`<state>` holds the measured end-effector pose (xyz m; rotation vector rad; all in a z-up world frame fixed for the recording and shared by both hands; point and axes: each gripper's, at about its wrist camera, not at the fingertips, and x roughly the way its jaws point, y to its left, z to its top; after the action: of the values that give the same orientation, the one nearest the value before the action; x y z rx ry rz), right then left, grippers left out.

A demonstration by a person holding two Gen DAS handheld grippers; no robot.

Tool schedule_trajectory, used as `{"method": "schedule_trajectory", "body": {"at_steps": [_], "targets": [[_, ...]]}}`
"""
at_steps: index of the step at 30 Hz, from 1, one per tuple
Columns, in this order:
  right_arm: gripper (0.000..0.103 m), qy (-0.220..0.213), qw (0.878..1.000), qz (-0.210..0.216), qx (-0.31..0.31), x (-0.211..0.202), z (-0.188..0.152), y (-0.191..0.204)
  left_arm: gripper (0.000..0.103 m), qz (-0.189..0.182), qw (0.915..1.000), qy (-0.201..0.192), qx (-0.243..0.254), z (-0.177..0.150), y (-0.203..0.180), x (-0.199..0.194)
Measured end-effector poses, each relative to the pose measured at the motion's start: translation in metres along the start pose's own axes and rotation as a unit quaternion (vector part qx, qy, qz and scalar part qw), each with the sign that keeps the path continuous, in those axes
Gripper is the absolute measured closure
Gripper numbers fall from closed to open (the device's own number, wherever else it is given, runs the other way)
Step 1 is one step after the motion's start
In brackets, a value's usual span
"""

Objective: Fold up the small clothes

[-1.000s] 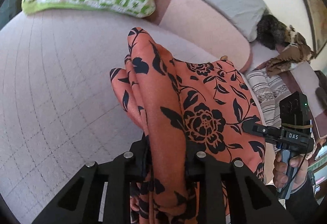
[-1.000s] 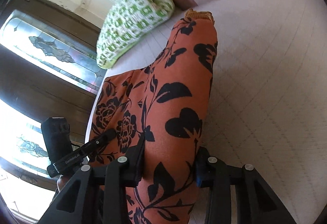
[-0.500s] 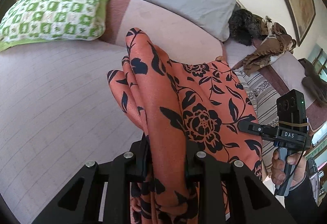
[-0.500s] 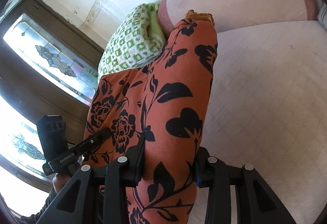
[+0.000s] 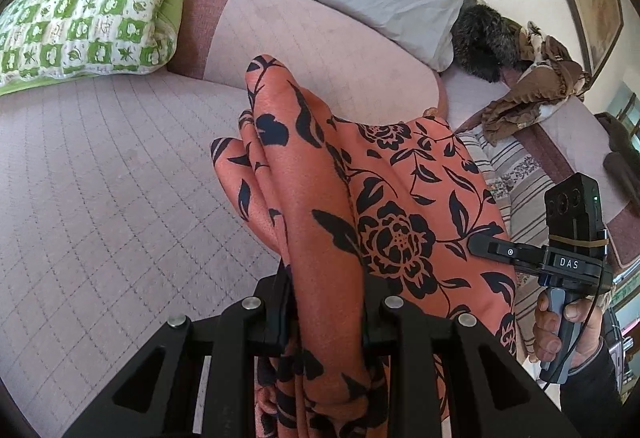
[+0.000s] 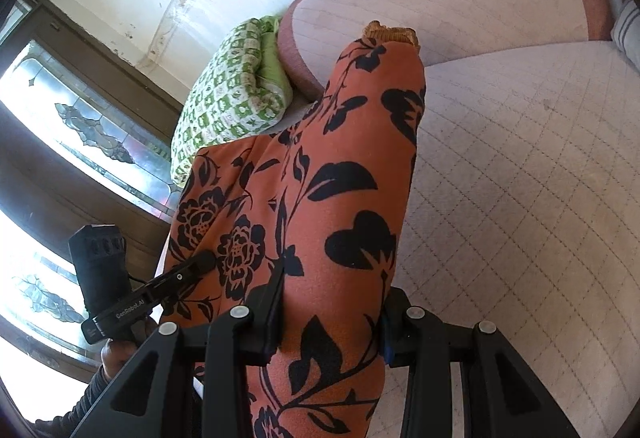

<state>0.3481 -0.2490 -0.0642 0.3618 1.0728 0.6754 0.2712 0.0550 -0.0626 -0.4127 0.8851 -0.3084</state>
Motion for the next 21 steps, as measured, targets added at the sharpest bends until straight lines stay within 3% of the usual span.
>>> {"method": "schedule_trajectory", "body": {"at_steps": [12, 18, 21], "targets": [[0.064, 0.021, 0.999, -0.002, 0.028, 0.034, 0.004, -0.029, 0.077, 0.001, 0.9996, 0.022, -0.017, -0.005, 0.018, 0.044], [0.064, 0.038, 0.998, -0.007, 0.052, 0.052, -0.009, -0.054, 0.076, 0.006, 0.9976, 0.061, -0.032, -0.018, 0.028, 0.073], [0.059, 0.054, 0.996, -0.019, 0.065, 0.061, -0.016, -0.064, 0.07, 0.018, 0.9961, 0.078, -0.037, -0.023, 0.034, 0.08]]}}
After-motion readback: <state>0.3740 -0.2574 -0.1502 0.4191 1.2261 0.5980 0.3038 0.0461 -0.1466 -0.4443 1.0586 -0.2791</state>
